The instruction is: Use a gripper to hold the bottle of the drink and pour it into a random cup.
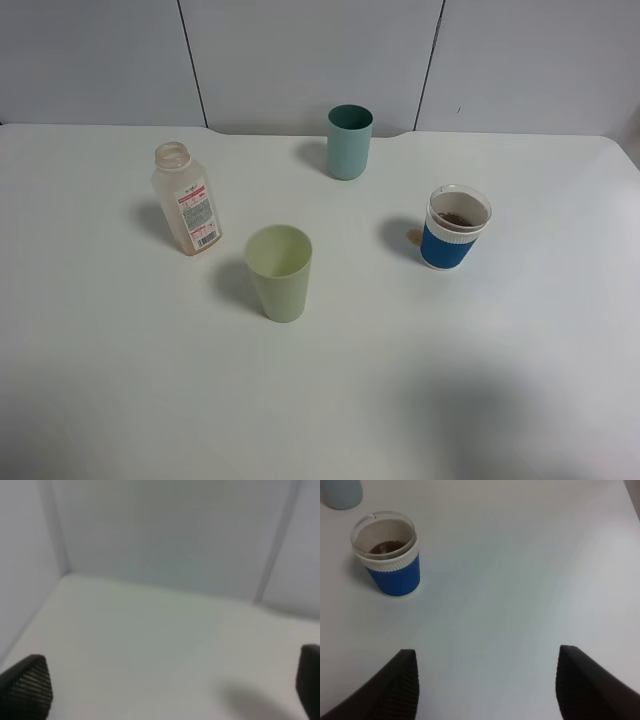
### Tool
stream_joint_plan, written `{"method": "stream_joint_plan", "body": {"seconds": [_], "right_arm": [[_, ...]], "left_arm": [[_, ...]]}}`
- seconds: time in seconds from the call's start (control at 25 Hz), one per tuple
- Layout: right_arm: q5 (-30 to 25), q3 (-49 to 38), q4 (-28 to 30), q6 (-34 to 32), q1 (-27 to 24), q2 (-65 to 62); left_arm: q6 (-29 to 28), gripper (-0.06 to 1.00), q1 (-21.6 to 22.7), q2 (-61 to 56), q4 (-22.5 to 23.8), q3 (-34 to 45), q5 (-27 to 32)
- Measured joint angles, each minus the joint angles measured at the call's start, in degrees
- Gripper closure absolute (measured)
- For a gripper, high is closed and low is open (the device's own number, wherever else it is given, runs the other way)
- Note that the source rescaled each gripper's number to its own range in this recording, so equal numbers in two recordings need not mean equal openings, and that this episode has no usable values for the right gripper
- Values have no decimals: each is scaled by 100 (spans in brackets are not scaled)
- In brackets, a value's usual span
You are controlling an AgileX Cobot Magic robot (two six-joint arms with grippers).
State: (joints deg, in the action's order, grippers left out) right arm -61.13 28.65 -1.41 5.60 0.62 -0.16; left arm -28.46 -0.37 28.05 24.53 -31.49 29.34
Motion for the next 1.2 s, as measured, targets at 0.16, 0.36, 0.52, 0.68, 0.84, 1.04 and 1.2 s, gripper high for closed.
{"method": "stream_joint_plan", "body": {"seconds": [0.16,0.36,0.52,0.68,0.84,1.04,1.2], "right_arm": [[0,0,0,0,0,0],[0,0,0,0,0,0],[0,0,0,0,0,0],[0,0,0,0,0,0],[0,0,0,0,0,0],[0,0,0,0,0,0],[0,0,0,0,0,0]], "left_arm": [[1474,-5,0,-320,-1000,-471,1481],[2384,-5,0,-916,-1915,-554,2471],[2465,-5,0,-1496,-1997,-554,2795],[2465,-5,0,-2039,-2041,-413,2877],[2465,-5,0,-2485,-2210,-43,2932],[2465,-5,0,-2825,-2259,245,3072],[2466,-5,0,-2832,-2264,249,3077]]}}
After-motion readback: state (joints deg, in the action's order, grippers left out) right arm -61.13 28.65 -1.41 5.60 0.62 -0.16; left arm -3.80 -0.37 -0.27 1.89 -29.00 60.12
